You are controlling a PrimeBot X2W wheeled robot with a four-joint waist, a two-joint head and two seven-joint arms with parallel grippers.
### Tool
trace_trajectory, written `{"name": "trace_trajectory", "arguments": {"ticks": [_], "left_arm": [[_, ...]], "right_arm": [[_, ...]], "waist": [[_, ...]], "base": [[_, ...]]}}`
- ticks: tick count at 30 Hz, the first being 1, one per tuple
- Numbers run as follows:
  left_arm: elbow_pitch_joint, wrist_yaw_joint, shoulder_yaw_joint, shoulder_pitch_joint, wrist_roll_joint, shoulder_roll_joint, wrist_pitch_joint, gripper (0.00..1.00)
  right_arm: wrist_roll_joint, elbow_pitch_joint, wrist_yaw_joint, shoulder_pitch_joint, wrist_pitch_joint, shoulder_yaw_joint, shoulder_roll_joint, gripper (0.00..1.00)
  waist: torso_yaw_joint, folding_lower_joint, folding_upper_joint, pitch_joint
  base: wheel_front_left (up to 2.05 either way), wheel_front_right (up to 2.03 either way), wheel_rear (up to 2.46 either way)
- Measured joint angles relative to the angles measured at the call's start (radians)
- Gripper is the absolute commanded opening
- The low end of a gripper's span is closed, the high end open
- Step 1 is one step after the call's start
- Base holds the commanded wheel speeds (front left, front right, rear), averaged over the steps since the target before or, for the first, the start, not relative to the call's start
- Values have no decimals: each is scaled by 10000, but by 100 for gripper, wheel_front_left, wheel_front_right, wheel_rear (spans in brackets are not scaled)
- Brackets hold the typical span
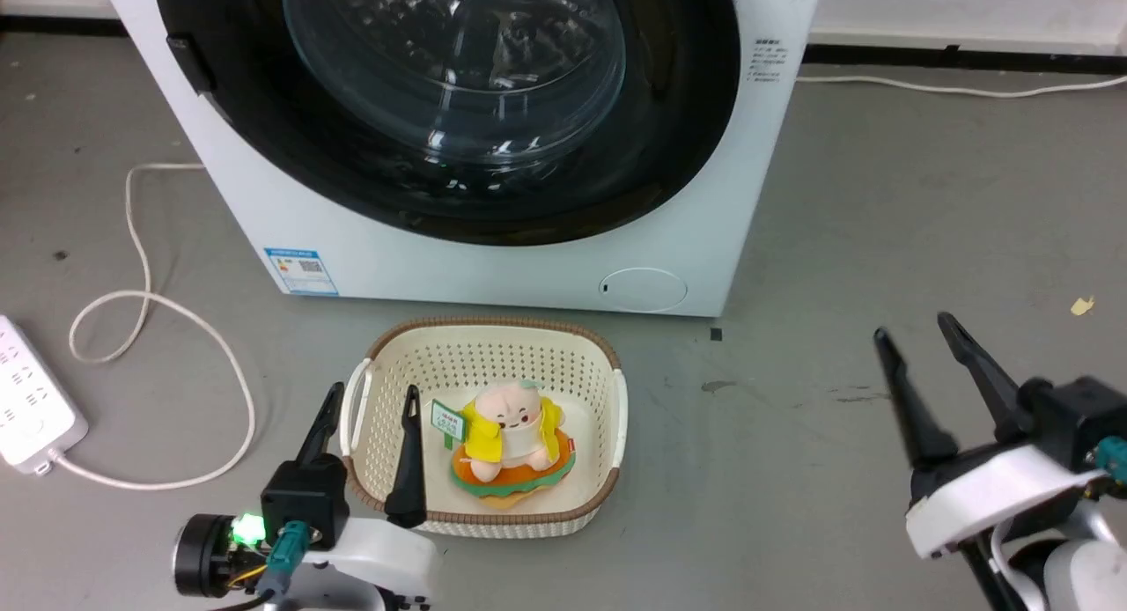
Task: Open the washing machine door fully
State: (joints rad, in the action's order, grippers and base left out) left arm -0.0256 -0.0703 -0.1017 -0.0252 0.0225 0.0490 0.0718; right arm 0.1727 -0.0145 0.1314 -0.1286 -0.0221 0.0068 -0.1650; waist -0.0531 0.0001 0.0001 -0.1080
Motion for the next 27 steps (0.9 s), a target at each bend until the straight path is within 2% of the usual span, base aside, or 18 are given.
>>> {"name": "trace_trajectory", "arguments": {"ticks": [1, 10, 17, 27], "left_arm": [[0, 0, 0, 0, 0, 0, 0, 100], [-92, -286, -309, -138, 117, 0, 188, 100], [-190, -483, -583, -302, 188, -2, 330, 100], [-359, -848, -1076, -570, 337, -2, 539, 100]], "right_arm": [[0, 0, 0, 0, 0, 0, 0, 0], [1313, 121, 0, -827, 504, -326, -13, 0], [2537, 560, 0, -1688, 1290, -863, 153, 0], [3935, 1914, 0, -3704, 2895, -1985, 504, 0]], "waist": [[0, 0, 0, 0], [-280, 0, 0, -393], [-540, 0, 0, -721], [-994, 0, 0, -1242]], "base": [[0, 0, 0], [0, 0, 0], [0, 0, 0], [0, 0, 0]]}}
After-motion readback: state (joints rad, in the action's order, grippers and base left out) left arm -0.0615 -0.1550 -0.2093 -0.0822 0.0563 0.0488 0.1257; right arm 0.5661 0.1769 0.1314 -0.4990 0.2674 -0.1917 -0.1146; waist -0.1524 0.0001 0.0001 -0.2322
